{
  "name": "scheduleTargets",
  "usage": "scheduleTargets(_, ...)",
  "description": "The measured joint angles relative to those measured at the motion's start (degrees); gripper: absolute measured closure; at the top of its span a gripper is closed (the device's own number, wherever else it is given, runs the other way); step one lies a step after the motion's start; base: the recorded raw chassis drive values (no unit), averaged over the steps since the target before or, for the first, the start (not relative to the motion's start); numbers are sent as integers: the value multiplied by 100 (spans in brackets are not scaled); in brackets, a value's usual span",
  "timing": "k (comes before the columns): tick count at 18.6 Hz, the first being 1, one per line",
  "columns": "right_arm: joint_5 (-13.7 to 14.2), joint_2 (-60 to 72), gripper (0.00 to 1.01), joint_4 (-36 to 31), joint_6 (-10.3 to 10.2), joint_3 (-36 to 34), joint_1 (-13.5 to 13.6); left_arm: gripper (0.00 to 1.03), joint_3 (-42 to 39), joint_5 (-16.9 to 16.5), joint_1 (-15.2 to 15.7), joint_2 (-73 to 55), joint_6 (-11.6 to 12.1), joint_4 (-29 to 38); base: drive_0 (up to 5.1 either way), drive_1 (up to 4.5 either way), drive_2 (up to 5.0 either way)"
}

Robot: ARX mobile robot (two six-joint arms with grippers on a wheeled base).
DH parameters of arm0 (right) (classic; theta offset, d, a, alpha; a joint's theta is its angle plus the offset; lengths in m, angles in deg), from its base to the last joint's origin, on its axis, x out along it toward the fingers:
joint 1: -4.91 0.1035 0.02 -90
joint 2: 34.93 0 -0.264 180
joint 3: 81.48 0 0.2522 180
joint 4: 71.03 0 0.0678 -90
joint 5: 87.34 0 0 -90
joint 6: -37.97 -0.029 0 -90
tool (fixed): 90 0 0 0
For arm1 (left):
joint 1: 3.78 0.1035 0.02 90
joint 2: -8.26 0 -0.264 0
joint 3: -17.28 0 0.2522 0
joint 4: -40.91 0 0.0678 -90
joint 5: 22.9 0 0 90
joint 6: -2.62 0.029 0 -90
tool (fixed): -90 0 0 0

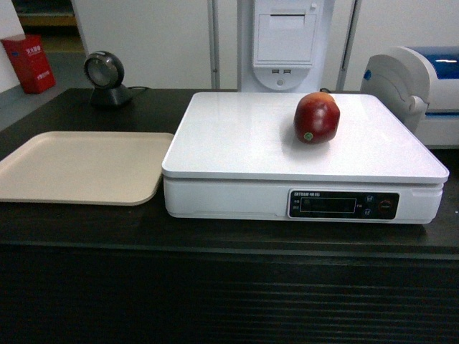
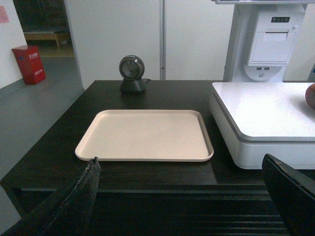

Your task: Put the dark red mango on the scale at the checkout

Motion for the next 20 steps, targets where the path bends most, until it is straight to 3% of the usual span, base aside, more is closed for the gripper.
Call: scheduleTargets(20,4,0,3,2,0,0,0,5,0,-2,0,0,17,2,0,0,0)
